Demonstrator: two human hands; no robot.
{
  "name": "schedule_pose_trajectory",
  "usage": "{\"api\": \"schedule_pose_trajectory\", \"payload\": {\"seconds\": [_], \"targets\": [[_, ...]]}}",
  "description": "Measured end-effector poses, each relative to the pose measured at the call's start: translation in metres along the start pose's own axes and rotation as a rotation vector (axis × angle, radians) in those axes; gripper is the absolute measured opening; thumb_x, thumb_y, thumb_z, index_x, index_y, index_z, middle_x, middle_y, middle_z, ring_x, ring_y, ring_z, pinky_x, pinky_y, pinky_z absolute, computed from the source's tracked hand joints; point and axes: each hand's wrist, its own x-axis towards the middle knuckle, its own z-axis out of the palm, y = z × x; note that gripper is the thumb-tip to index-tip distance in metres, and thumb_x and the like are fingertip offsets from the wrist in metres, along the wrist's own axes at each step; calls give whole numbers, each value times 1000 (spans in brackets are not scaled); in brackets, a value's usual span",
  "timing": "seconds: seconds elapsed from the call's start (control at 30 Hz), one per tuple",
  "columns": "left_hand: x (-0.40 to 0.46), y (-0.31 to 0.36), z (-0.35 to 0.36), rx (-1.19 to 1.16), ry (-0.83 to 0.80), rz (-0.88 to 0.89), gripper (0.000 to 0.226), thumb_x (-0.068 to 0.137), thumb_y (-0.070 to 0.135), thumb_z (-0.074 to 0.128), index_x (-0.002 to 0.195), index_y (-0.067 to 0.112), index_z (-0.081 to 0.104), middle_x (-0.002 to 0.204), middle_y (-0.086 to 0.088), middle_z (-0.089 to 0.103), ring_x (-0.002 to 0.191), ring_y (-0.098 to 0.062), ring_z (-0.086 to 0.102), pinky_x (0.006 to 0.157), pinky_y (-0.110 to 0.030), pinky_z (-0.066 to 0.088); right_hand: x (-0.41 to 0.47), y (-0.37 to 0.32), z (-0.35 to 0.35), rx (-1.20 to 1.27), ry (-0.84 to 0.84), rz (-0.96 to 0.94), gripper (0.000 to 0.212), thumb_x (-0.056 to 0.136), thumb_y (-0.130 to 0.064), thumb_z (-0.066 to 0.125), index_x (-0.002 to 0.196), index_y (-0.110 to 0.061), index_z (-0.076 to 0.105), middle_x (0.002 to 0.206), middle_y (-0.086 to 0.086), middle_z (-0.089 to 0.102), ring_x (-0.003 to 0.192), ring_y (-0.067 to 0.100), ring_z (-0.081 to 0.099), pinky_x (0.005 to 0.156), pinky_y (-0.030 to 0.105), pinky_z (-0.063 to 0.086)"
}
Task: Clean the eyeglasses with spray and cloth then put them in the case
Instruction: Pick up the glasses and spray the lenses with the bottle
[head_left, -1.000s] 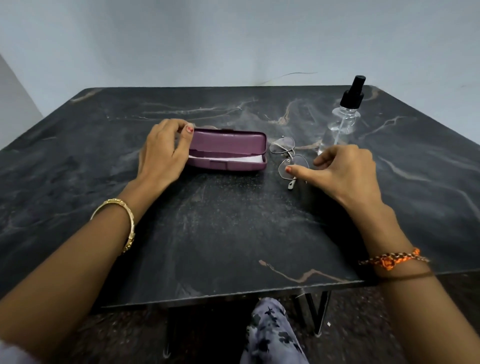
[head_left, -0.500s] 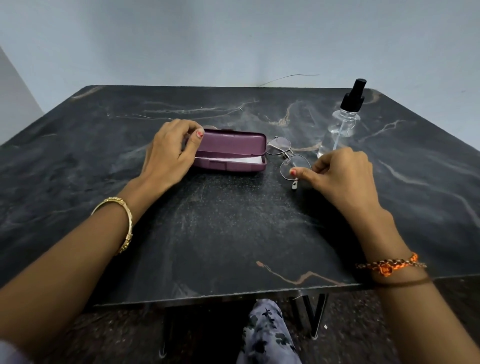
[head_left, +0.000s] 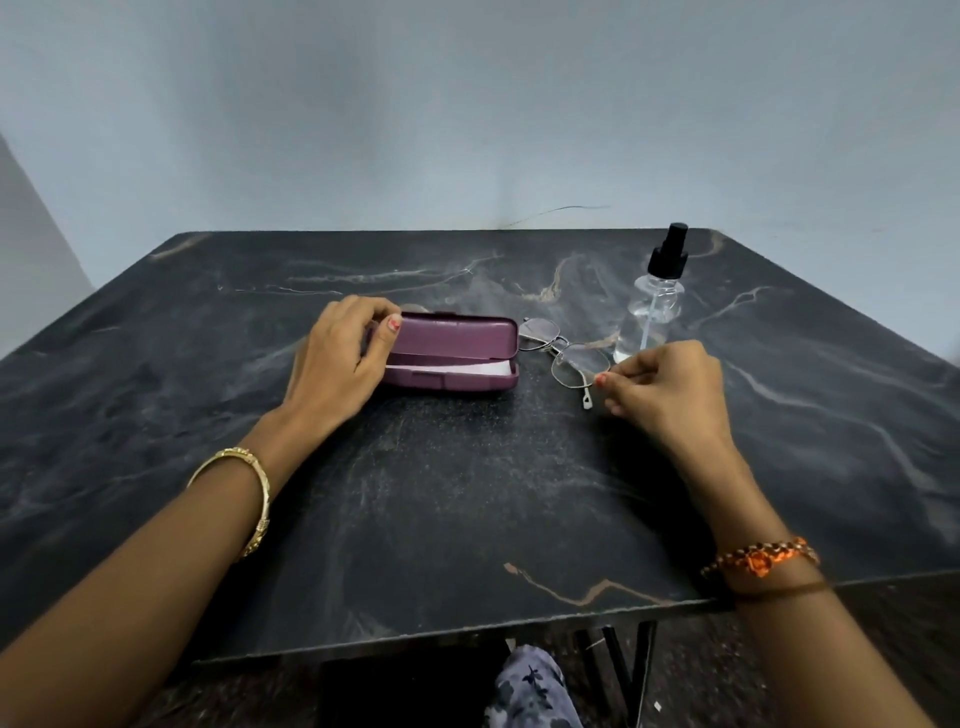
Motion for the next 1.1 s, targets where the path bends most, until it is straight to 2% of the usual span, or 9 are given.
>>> {"api": "schedule_pose_trajectory", "payload": {"seconds": [0.2,0.37,0.43,0.5,0.6,0.67,0.77,0.93,1.1], "targets": [[-1,0,-1,-13,56,1,20,91,20,45,102,8,58,100,-12,62,94,-23,53,77,-36,44,-4,-6,2,-65,196,-170,9,77,-15,68,73,-8,71,68,12,71,72,29,66,65,28,46],[-5,5,-6,-28,106,-26,22,91,19,44,104,6,57,102,-14,61,96,-23,52,78,-30,41,-9,-12,0,-26,295,-258,10,79,-14,65,75,-5,68,77,12,72,73,29,66,68,38,51],[-5,8,-7,-48,139,-27,22,91,18,42,105,6,56,103,-13,60,97,-22,51,78,-31,42,-9,-16,-1,79,304,-294,7,79,-11,65,74,-7,67,72,7,70,69,22,67,70,39,55],[-3,9,-7,-88,190,-34,23,92,17,41,106,6,56,104,-11,59,97,-18,50,79,-29,44,-6,-19,0,270,294,-330,9,80,-4,63,71,-9,64,68,0,66,62,8,66,67,31,58],[7,19,-9,-359,324,-165,22,93,16,41,102,8,58,99,-2,60,92,-11,55,75,-18,45,2,-26,3,534,195,-382,25,80,3,63,65,-16,58,59,-13,64,58,-1,65,60,16,55],[25,29,-12,-609,370,-338,21,94,17,41,92,11,61,86,3,62,79,-6,58,67,-17,47,13,-36,5,617,119,-407,28,81,5,61,66,-19,57,54,-15,65,58,0,65,60,14,54],[58,45,-15,-902,313,-525,23,93,22,43,81,14,61,76,2,62,64,-7,58,55,-14,49,31,-55,10,700,89,-438,27,83,6,57,68,-17,57,54,-14,66,59,2,65,60,14,54],[79,56,-2,-1029,305,-491,23,93,21,42,101,9,61,89,0,64,69,-10,61,58,-14,52,54,-62,29,787,87,-481,28,85,8,53,71,-16,57,59,-13,68,60,4,65,61,16,54],[63,44,8,-1269,287,-403,18,89,11,45,90,12,63,84,8,71,67,-9,67,58,-16,53,58,-44,37,803,98,-555,31,84,8,54,75,-21,59,66,-13,69,65,5,65,63,16,54]]}}
